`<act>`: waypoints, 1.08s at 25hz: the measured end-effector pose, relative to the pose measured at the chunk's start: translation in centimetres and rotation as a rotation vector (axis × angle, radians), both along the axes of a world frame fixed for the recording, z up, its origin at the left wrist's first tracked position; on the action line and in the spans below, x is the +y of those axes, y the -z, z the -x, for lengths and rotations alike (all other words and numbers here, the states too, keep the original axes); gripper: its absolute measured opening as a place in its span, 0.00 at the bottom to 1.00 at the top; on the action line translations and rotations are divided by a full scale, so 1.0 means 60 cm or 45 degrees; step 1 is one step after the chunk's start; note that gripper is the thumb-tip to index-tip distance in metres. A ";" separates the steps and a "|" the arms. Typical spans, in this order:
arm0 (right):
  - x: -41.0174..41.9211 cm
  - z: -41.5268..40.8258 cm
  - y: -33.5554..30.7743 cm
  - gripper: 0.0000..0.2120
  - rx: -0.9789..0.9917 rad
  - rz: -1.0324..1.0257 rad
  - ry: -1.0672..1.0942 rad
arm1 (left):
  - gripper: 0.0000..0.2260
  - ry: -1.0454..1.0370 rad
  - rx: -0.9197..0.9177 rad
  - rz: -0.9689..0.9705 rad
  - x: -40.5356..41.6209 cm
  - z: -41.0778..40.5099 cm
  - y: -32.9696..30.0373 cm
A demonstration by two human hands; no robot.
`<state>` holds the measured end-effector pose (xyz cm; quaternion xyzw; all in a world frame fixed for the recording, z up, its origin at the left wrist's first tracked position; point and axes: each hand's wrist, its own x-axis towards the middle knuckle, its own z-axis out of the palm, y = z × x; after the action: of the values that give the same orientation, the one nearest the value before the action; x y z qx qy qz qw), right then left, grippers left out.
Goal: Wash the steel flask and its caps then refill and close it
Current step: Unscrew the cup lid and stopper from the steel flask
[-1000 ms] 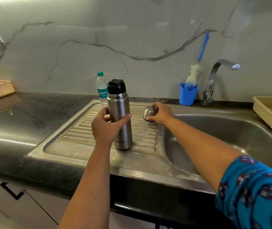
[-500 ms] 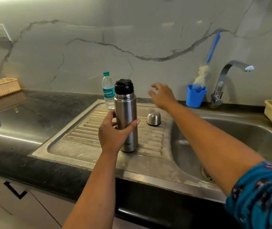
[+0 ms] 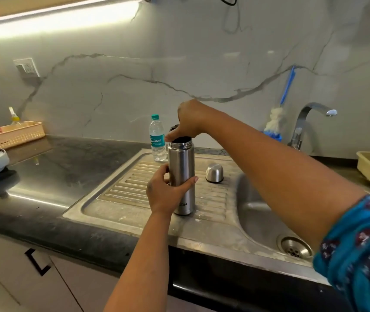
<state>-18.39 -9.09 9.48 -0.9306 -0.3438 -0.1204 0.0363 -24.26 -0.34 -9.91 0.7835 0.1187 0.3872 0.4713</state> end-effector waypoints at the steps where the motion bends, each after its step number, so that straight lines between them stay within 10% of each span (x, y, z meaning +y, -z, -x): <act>1: 0.000 -0.002 0.000 0.32 0.017 0.003 -0.014 | 0.29 0.005 0.000 -0.013 0.002 -0.002 -0.001; 8: -0.046 -0.011 -0.026 0.27 0.692 -0.090 -0.385 | 0.29 0.066 -0.001 -0.022 0.011 -0.003 0.002; 14: 0.001 0.009 0.006 0.37 -0.185 -0.017 0.110 | 0.29 0.069 -0.005 0.018 0.010 -0.003 0.005; 19: -0.024 0.011 -0.034 0.20 0.347 0.059 -0.191 | 0.28 0.091 -0.015 0.021 0.010 0.001 0.004; 21: -0.038 0.009 -0.047 0.28 0.626 -0.061 -0.308 | 0.28 0.092 -0.014 0.028 0.011 0.000 0.006; 27: -0.021 0.012 -0.015 0.28 -0.066 0.005 -0.027 | 0.29 0.079 -0.023 0.028 0.010 -0.003 0.009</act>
<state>-19.10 -10.32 10.40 -0.9235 -0.3547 -0.1436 0.0267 -24.07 0.28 -10.47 0.7781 0.0943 0.3781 0.4927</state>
